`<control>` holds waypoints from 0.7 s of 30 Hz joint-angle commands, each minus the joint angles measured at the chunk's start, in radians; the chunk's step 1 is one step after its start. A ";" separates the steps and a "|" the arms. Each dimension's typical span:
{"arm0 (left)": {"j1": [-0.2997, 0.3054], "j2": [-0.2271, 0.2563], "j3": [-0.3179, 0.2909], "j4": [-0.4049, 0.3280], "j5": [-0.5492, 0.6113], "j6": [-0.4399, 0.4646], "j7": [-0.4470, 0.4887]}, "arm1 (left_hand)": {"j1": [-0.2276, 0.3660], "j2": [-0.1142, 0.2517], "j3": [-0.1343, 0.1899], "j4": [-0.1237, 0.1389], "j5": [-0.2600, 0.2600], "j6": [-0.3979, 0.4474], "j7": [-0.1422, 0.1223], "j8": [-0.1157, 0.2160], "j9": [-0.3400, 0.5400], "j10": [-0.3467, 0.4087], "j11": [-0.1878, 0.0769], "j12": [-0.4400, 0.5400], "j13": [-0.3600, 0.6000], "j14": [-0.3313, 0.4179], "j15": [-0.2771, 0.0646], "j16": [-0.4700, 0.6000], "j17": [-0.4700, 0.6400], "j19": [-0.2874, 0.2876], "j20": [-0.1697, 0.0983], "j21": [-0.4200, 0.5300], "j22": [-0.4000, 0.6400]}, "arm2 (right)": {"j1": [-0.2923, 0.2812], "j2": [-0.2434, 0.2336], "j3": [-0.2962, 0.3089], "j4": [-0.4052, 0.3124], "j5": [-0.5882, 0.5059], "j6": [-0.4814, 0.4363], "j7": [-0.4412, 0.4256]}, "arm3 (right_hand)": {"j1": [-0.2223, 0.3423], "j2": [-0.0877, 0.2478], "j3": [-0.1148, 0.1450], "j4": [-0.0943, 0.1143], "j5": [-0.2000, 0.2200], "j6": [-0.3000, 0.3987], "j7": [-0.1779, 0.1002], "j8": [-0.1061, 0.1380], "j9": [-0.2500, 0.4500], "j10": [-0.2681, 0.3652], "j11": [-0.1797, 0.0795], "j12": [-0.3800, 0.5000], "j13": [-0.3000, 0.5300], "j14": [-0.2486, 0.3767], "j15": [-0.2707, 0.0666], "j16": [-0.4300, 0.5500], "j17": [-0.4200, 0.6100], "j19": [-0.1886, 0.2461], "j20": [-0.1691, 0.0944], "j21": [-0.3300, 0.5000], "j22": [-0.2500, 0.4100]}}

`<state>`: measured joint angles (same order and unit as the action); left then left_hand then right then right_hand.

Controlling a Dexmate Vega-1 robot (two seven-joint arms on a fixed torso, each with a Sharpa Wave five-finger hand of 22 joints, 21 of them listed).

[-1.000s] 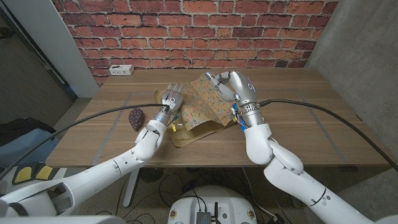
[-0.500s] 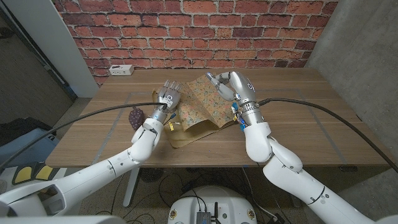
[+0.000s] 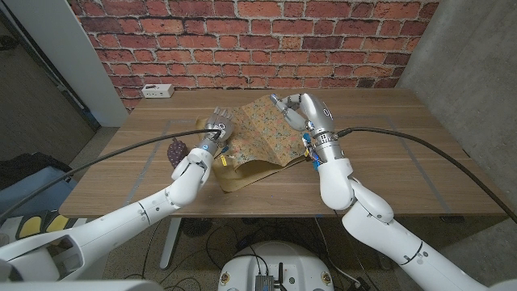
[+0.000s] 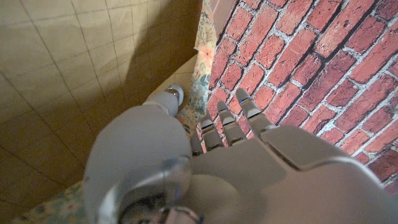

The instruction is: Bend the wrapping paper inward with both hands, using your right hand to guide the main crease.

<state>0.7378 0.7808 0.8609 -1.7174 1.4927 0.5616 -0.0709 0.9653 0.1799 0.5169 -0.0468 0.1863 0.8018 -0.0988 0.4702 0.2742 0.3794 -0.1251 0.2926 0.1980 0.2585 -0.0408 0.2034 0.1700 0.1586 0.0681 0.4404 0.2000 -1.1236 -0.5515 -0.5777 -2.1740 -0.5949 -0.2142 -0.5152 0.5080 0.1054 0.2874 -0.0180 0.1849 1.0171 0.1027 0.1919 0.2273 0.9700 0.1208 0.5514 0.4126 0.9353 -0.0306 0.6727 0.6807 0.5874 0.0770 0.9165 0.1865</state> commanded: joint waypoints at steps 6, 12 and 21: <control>-0.060 -0.030 -0.001 0.004 0.027 -0.106 -0.336 | -0.002 -0.008 0.016 -0.010 0.008 0.014 -0.001 0.011 0.000 0.041 0.001 0.009 0.004 0.032 -0.107 0.000 0.002 0.019 -0.001 0.012 -0.001 | 0.023 0.012 0.006 -0.011 0.058 -0.112 0.072 | -0.034 -0.008 0.005 -0.008 -0.002 -0.106 -0.018 -0.016 -0.005 -0.111 -0.002 -0.064 -0.024 -0.074 0.013 -0.047 -0.023 -0.028 0.011 -0.018 0.000; -0.097 -0.037 -0.040 -0.015 -0.124 -0.171 -0.514 | 0.026 -0.020 -0.004 -0.063 -0.009 -0.060 -0.019 -0.028 -0.010 -0.004 -0.003 -0.027 0.004 -0.006 -0.088 -0.016 0.004 0.013 -0.004 0.012 -0.003 | 0.032 0.023 0.008 0.019 0.088 -0.103 0.036 | -0.051 -0.012 0.006 -0.013 -0.002 -0.185 -0.034 -0.018 -0.009 -0.186 -0.003 -0.110 -0.042 -0.106 0.025 -0.074 -0.043 -0.044 0.017 -0.029 -0.001; -0.168 -0.030 -0.101 -0.007 -0.426 -0.244 -0.662 | -0.102 -0.109 -0.157 -0.071 -0.005 -0.300 -0.035 -0.198 -0.060 -0.145 0.022 -0.091 0.003 -0.132 -0.014 -0.027 0.004 -0.058 0.018 -0.030 -0.009 | 0.045 0.026 0.002 0.051 0.102 -0.072 -0.017 | -0.063 -0.011 0.007 -0.013 -0.002 -0.213 -0.033 -0.014 -0.010 -0.197 -0.002 -0.123 -0.050 -0.102 0.029 -0.078 -0.050 -0.040 0.019 -0.030 -0.001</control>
<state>0.6410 0.7502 0.8158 -1.7287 1.4445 0.4389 -0.4435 0.8904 0.0751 0.3817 -0.1173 0.1766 0.5446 -0.1323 0.3019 0.2181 0.2634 -0.1090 0.2088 0.1978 0.1473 -0.0386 0.1792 0.1702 0.1146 0.0793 0.4185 0.1904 -1.1009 -0.5371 -0.5735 -2.1710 -0.5226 -0.3017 -0.4891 0.4501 0.0950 0.2944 -0.0250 0.1849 0.8103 0.0694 0.1771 0.2182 0.7764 0.1180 0.4325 0.3616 0.8336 -0.0109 0.5952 0.6297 0.5464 0.0966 0.8904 0.1865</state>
